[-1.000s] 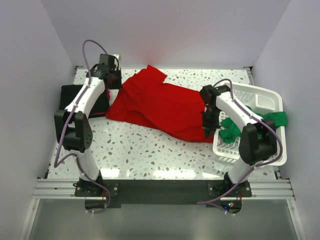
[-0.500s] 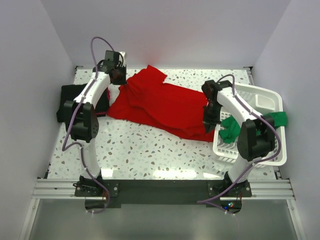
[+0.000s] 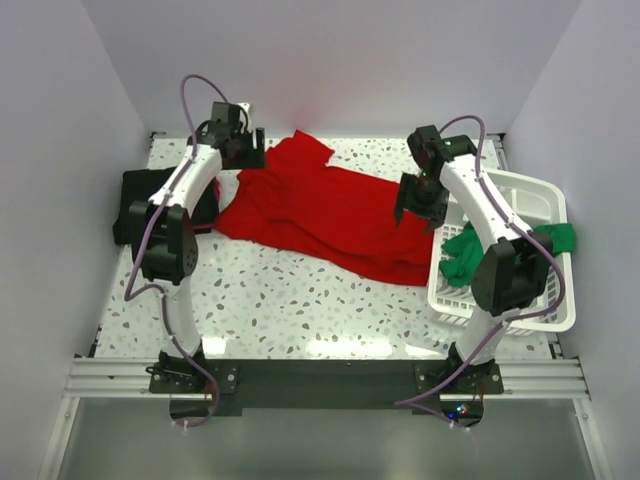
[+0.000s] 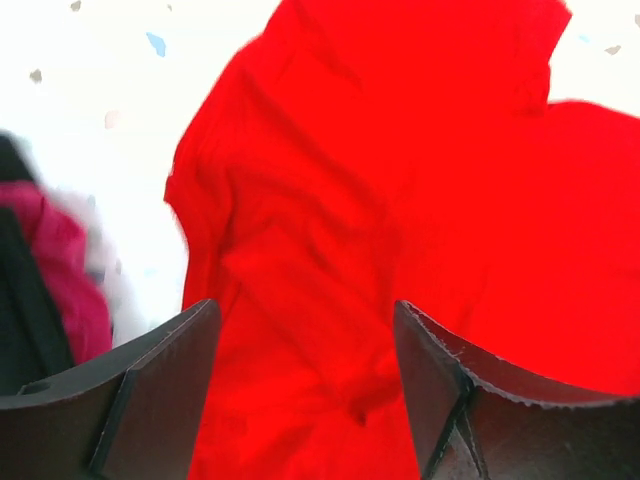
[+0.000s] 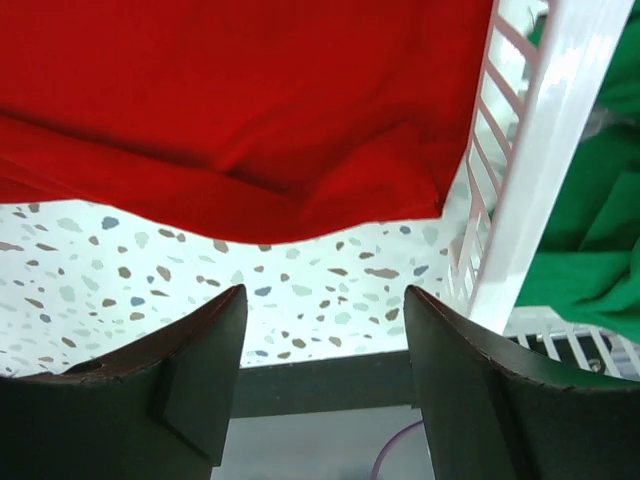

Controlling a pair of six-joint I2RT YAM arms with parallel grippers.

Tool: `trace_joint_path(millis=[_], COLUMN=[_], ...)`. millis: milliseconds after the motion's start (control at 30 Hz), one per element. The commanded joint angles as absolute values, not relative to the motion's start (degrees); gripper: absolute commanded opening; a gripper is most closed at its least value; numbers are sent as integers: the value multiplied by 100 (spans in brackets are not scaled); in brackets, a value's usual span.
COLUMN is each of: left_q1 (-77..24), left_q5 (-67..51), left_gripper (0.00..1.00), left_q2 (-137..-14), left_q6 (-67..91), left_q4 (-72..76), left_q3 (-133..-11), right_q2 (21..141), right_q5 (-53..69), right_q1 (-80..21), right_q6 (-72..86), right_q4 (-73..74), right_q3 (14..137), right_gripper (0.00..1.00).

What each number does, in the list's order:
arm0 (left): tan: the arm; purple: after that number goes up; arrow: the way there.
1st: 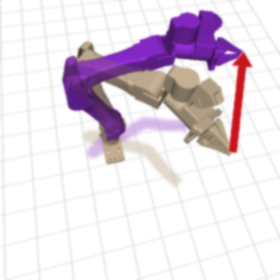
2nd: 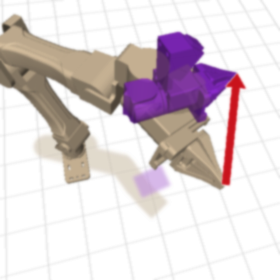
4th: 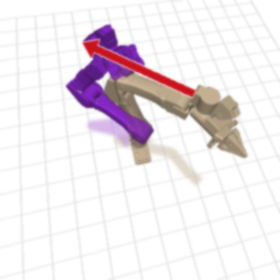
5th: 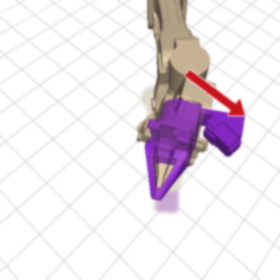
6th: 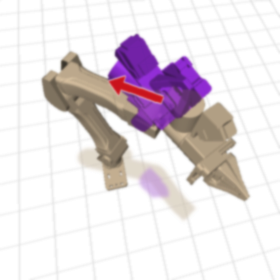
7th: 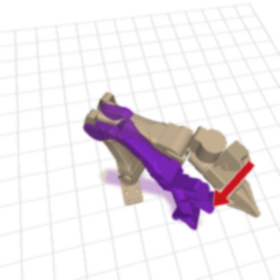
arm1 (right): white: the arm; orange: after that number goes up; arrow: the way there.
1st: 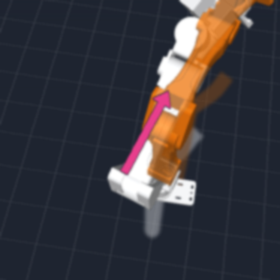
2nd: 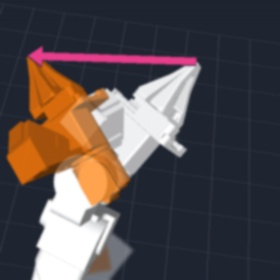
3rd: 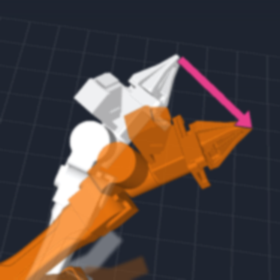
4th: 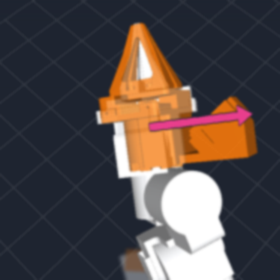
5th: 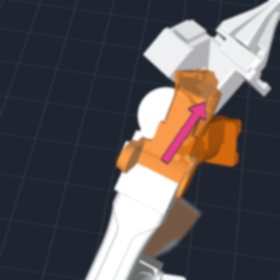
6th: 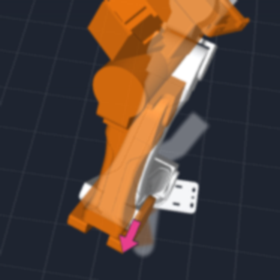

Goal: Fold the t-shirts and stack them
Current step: Fold the tshirt

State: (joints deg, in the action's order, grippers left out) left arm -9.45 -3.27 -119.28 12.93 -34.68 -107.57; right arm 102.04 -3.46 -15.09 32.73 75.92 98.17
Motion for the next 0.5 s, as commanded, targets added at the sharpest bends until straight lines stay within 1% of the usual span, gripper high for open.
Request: trace_joint_path(millis=[0, 133, 200, 233, 300, 333, 367, 400, 467], left_q1=[-958, -941, -879, -862, -756, -730, -686, -677, -668], left_q5=[-115, -18, -18, -9, 167, 184, 254, 298, 412], left_gripper=[75, 73, 72, 70, 67, 63, 62, 61, 57], left_q2=[-11023, -10355, -10004, -9898, -9634, -9546, -9475, -9353, -9247], left_q6=[1433, 1625, 1731, 1845, 1951, 2012, 2030, 2048, 2065], left_q4=[-3314, -3226, -3173, -3155, -3155, -3164, -3164, -3164, -3173], left_q3=[-10162, -8846, -8431, -8055, -7710, -7421, -7279, -7173, -6909], right_q2=[10336, 10380, 10406, 10415, 10511, 10555, 10590, 10626, 10766], right_q5=[-229, -9, 113, 149, 254, 281, 290, 281, 167], right_q1=[-1590, -2002, -2223, -2450, -2653, -2820, -2891, -2944, -2997], right_q6=[2928, 2769, 2707, 2716, 2759, 2768, 2786, 2734, 2698], right_q4=[7480, 7304, 7146, 7102, 6979, 6935, 6830, 6812, 6733], right_q3=[10213, 10143, 9985, 9932, 9722, 9651, 9529, 9510, 9466], right_gripper=[67, 66, 65, 64, 62, 61, 60, 56, 54])
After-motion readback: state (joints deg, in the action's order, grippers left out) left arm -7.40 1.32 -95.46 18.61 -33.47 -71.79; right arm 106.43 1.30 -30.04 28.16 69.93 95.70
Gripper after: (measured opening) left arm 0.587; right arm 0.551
